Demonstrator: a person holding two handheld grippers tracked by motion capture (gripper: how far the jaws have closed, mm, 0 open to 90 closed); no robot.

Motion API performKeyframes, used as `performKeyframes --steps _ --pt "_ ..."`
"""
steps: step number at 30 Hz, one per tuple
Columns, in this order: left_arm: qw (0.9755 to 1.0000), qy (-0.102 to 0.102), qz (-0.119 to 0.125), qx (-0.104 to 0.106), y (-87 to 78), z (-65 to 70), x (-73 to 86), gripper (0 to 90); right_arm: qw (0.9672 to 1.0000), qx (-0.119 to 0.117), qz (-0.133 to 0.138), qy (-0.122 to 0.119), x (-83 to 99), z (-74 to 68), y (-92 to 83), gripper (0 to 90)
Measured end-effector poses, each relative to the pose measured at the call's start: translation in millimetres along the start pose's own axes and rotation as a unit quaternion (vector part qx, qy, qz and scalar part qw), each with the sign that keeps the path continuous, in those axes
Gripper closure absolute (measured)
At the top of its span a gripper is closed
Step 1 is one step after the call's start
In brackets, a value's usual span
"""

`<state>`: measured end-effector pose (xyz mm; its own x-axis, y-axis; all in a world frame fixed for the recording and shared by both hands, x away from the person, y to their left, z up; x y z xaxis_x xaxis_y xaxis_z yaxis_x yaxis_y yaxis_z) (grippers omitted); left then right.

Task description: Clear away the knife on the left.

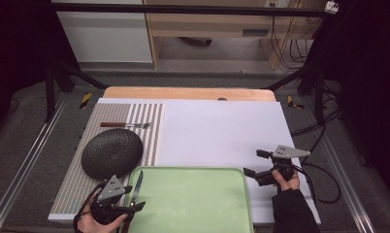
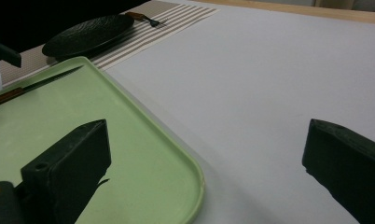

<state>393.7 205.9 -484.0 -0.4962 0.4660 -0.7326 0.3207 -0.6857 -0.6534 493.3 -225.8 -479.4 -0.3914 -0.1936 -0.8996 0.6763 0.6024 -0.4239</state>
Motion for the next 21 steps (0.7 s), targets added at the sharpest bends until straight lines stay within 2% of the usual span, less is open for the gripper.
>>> performKeyframes --steps 5,9,16,21 --pt "0.9998 0.006 0.015 -0.01 -2.5 -7.4 -3.2 21.1 1.0 0.0 0.001 0.0 -0.3 0.1 -0.2 1.3" --pt "0.9989 0.017 0.034 -0.026 -6.0 -15.3 -6.8 13.6 1.0 0.002 0.002 0.001 -0.5 0.4 -0.3 1.3" --pt "0.9985 0.019 0.027 -0.043 -11.8 -26.0 -12.4 5.7 1.0 0.002 0.001 0.001 -0.4 0.7 -0.2 1.2" --pt "0.9975 0.039 0.021 -0.056 -14.0 -30.1 -18.0 1.8 1.0 0.003 0.0 0.001 -0.1 0.5 0.0 1.3"
Point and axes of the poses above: each handheld gripper's, and its own axes: y roughly forward along the jaws, x roughly out of its underside, z roughly to its right, the point moved 6 cm from there along y, roughly forward along the jaws, and after that the axes turned 12 degrees about x, right-handed, at the moved point
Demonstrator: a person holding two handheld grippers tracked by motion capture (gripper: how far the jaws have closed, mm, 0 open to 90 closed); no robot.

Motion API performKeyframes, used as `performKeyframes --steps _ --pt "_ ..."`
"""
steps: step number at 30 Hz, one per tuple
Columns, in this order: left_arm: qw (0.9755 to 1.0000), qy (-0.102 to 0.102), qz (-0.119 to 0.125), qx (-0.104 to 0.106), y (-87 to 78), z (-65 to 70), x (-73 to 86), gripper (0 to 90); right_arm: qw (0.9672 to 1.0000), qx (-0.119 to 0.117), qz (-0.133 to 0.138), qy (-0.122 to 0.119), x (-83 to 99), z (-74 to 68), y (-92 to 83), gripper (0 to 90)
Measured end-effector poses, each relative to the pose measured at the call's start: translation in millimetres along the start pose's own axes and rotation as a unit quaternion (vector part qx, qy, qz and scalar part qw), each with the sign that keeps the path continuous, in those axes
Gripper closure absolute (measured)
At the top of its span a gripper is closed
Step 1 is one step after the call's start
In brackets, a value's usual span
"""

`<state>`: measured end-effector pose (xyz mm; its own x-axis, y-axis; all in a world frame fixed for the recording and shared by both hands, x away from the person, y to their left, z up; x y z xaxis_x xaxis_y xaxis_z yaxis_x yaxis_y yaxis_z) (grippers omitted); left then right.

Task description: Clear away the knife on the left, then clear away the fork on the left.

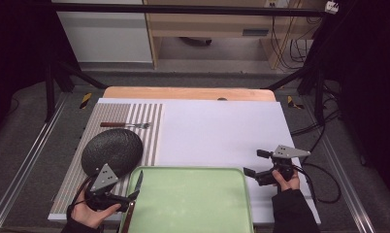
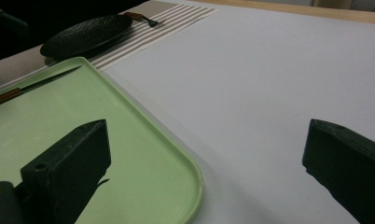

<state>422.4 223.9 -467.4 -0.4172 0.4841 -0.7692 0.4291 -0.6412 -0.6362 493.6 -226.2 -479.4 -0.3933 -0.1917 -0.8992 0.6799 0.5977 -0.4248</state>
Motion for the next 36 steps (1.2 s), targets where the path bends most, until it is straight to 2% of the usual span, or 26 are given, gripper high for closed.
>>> performKeyframes --steps 9,13,20,27,36 --pt "0.9996 0.023 -0.011 0.011 -3.2 -8.2 -11.5 0.4 1.0 0.0 0.001 0.0 -0.4 0.3 -0.2 1.2" --pt "0.9988 0.043 -0.011 0.022 -4.4 -13.4 -16.2 0.2 1.0 -0.001 0.0 0.0 0.1 -0.4 0.1 1.0" --pt "0.9979 0.057 -0.024 0.016 -6.1 -28.7 -21.7 0.0 1.0 0.0 0.0 0.0 -0.1 0.0 0.3 1.1" --pt "0.9978 0.062 -0.022 0.009 -12.4 -42.6 -29.5 0.0 1.0 0.0 0.001 0.0 -0.1 0.1 0.1 1.0" --pt "0.9958 0.082 -0.04 0.001 -12.9 -58.6 -38.9 0.0 1.0 0.003 -0.002 0.001 0.2 0.4 0.5 1.0"
Point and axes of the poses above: each handheld gripper's, and its own axes: y roughly forward along the jaws, x roughly out of its underside, z roughly to its right, the point moved 6 cm from there along y, roughly forward along the jaws, and after that the axes turned 12 degrees about x, right-handed, at the moved point
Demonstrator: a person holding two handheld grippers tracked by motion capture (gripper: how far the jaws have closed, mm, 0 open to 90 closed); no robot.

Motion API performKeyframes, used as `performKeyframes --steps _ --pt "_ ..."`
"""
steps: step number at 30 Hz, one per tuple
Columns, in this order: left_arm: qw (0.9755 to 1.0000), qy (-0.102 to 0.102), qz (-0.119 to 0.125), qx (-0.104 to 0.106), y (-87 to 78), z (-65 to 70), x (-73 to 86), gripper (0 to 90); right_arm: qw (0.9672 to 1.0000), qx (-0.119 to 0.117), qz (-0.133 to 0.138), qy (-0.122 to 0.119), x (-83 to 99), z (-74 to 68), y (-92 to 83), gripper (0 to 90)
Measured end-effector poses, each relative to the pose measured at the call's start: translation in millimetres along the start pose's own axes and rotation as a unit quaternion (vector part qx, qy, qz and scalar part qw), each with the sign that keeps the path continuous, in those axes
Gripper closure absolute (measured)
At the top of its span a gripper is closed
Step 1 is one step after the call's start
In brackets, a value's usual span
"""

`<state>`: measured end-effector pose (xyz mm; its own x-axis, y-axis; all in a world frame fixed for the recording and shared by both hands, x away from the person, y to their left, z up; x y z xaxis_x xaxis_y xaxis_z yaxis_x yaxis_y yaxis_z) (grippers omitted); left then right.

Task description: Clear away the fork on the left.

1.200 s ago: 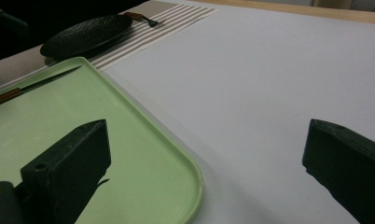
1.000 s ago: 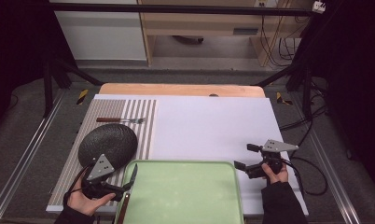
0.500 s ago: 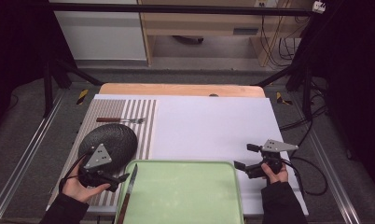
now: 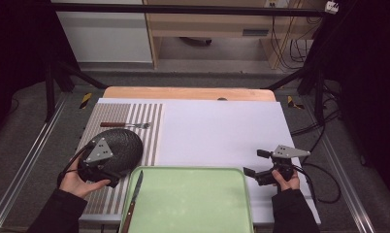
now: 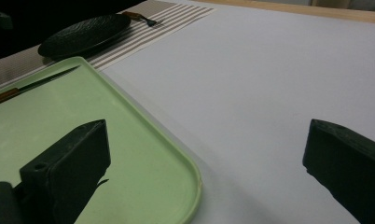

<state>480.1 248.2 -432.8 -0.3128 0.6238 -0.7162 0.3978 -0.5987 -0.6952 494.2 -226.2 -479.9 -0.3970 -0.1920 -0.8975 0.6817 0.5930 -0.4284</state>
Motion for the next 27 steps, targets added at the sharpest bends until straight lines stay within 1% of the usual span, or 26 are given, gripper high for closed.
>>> performKeyframes --steps 3,5,12,15,17,20,22,23,26,27 --pt "0.9998 0.008 -0.015 -0.004 1.6 -6.4 0.0 0.0 1.0 0.001 -0.001 -0.002 0.4 0.1 0.2 1.0" --pt "0.9997 0.008 -0.022 -0.005 2.6 -11.1 0.1 0.0 1.0 0.0 -0.001 -0.002 0.6 0.0 0.4 1.0" --pt "0.999 0.017 -0.038 -0.017 5.1 -28.4 -1.6 0.1 1.0 0.0 -0.002 -0.002 1.3 0.7 0.4 0.9" --pt "0.9981 0.021 -0.051 -0.026 5.0 -34.9 -2.1 0.0 1.0 0.002 -0.003 -0.002 1.6 0.8 0.4 0.9" --pt "0.9974 0.03 -0.059 -0.029 4.5 -40.3 -2.9 0.1 1.0 0.002 -0.003 -0.002 1.6 1.0 0.4 0.9" --pt "0.9967 0.031 -0.067 -0.033 5.2 -46.7 -4.3 0.1 1.0 0.003 -0.004 -0.002 2.0 1.1 0.3 0.9" --pt "0.9957 0.042 -0.075 -0.035 5.7 -49.9 -5.2 0.1 1.0 0.003 -0.003 -0.002 1.7 1.3 0.1 1.0" --pt "0.9948 0.046 -0.081 -0.04 5.9 -51.7 -5.6 0.1 1.0 0.003 -0.003 -0.002 1.6 1.5 0.0 0.9" --pt "0.9945 0.048 -0.083 -0.042 7.2 -55.2 -7.9 0.1 1.0 0.004 -0.002 -0.002 1.5 1.6 0.0 0.9" --pt "0.9942 0.052 -0.085 -0.042 8.1 -56.9 -8.6 0.1 1.0 0.004 -0.002 -0.002 1.5 1.6 -0.1 0.9"
Point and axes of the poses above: each handheld gripper's, and its own axes: y roughly forward along the jaws, x roughly out of its underside, z roughly to its right, the point moved 6 cm from there along y, roughly forward along the jaws, and after that the axes turned 12 degrees about x, right-handed, at the moved point
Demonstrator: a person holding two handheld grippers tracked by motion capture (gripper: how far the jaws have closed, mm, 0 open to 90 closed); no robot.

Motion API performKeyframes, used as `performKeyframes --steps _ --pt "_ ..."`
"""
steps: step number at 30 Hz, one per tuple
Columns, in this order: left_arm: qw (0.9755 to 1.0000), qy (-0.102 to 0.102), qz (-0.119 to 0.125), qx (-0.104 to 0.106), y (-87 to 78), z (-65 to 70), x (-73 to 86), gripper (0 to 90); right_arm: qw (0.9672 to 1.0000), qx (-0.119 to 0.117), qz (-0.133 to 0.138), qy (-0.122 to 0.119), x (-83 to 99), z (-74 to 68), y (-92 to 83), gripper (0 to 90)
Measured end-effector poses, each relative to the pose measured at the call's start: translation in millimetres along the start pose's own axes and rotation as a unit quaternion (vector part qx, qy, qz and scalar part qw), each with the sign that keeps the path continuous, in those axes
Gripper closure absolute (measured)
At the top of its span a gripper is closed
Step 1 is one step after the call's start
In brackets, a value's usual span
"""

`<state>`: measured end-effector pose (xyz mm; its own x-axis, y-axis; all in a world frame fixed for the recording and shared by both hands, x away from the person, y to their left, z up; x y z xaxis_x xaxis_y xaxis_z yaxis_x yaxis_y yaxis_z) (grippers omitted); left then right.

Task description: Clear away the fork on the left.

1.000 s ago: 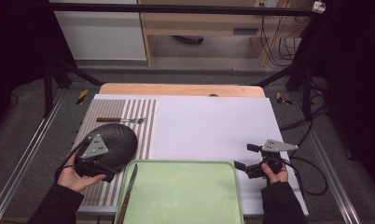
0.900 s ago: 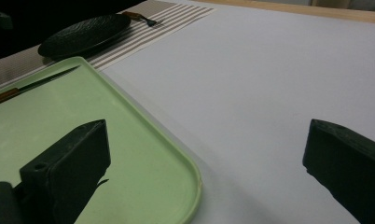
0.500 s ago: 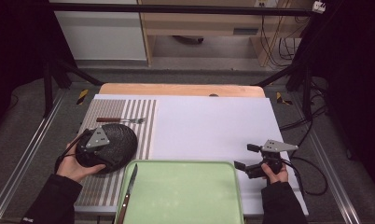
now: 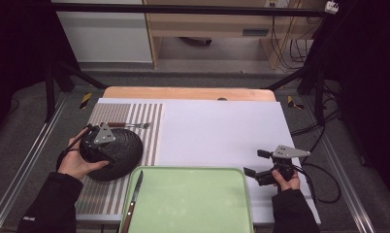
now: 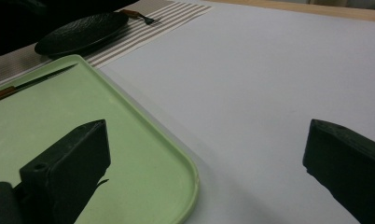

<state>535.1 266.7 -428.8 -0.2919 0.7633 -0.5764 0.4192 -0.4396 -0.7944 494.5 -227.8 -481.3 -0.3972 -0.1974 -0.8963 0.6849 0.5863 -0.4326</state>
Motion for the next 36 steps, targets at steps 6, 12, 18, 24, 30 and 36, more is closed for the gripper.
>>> performKeyframes --steps 6,12,18,24,30,36 --pt "0.9993 0.024 -0.025 -0.012 5.8 -9.6 -0.8 0.1 1.0 0.0 0.001 0.001 -0.3 0.0 -0.2 0.9" --pt "0.998 0.041 -0.039 -0.027 9.7 -24.7 0.1 0.1 1.0 0.0 0.001 0.001 -0.2 0.1 -0.1 0.9" --pt "0.9965 0.051 -0.053 -0.039 13.7 -39.1 5.1 1.0 1.0 0.0 0.002 0.0 -0.5 0.0 -0.4 0.9" --pt "0.9948 0.051 -0.066 -0.058 16.7 -54.2 10.6 1.5 1.0 0.0 0.0 0.0 0.1 -0.2 0.1 0.9" --pt "0.9921 0.065 -0.077 -0.074 19.7 -68.5 12.2 2.5 1.0 0.002 -0.002 -0.001 0.5 0.1 0.3 0.9" --pt "0.9905 0.065 -0.079 -0.092 20.3 -82.1 12.7 3.3 1.0 0.002 -0.003 -0.001 0.6 0.1 0.5 0.9"
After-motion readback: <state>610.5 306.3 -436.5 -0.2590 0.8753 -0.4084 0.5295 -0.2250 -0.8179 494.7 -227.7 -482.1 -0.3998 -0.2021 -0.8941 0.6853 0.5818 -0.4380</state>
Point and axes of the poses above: each handheld gripper's, and its own axes: y roughly forward along the jaws, x roughly out of its underside, z roughly to its right, the point moved 6 cm from there along y, roughly forward along the jaws, and after that the axes turned 12 degrees about x, right-handed, at the moved point
